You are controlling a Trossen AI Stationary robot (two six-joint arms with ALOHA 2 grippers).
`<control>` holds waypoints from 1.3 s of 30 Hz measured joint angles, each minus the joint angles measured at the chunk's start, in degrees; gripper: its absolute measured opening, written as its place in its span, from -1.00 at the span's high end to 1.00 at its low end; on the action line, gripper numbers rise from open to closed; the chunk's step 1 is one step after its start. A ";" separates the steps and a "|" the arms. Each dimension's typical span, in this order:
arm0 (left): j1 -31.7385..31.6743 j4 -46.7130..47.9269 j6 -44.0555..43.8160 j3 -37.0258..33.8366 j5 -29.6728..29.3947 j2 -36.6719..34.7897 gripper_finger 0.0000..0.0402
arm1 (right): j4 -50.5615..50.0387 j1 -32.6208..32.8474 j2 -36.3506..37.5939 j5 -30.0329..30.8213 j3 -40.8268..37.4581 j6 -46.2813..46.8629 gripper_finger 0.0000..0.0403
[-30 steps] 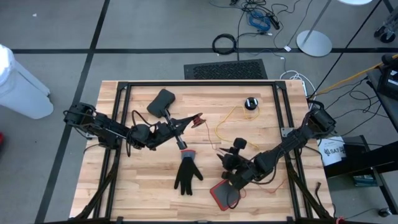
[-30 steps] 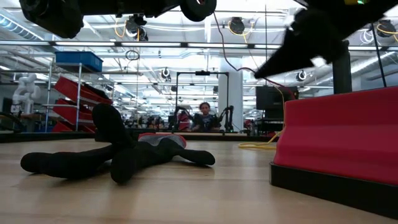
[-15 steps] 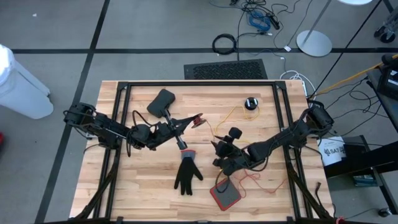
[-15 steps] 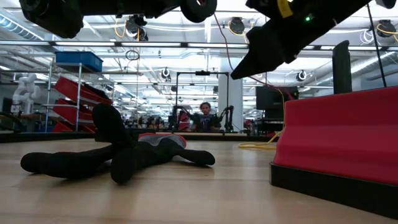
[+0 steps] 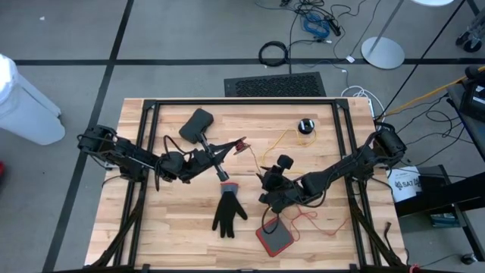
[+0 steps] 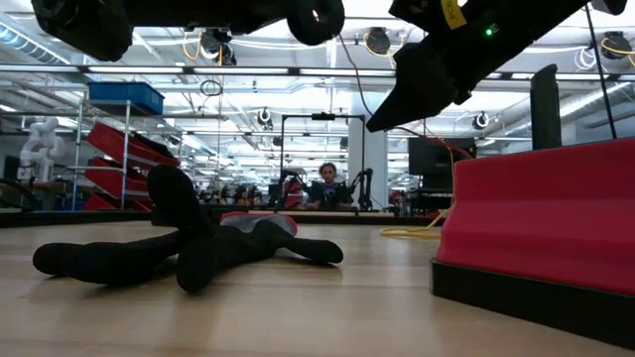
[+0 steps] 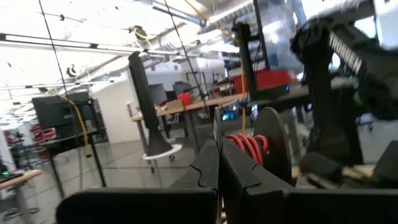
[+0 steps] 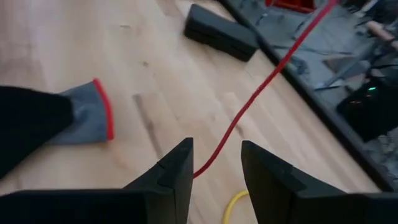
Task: Coil cords
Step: Coil the red wire onto the black spool
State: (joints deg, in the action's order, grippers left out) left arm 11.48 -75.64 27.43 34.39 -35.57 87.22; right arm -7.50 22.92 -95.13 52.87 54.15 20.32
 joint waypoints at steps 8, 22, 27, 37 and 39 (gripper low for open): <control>-1.54 3.58 0.32 0.00 -0.56 0.00 1.00 | -0.04 0.00 -0.01 -8.37 0.02 0.00 0.39; -4.88 5.54 -0.57 0.00 5.67 0.00 1.00 | -0.02 0.00 -0.01 -12.90 0.02 0.00 0.39; -5.65 5.50 -0.12 0.00 7.08 0.00 1.00 | -0.05 0.00 -0.02 -12.90 0.02 0.00 0.39; -7.05 5.49 -3.05 0.00 10.65 0.00 1.00 | -0.02 0.00 -0.02 -12.90 0.04 0.00 0.39; -7.01 5.52 -3.02 0.00 10.71 0.00 1.00 | -0.02 0.00 0.00 -12.90 0.04 0.00 0.39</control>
State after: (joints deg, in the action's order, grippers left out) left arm 4.47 -70.13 24.40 34.39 -24.86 87.22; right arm -7.53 22.92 -95.14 39.97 54.19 20.32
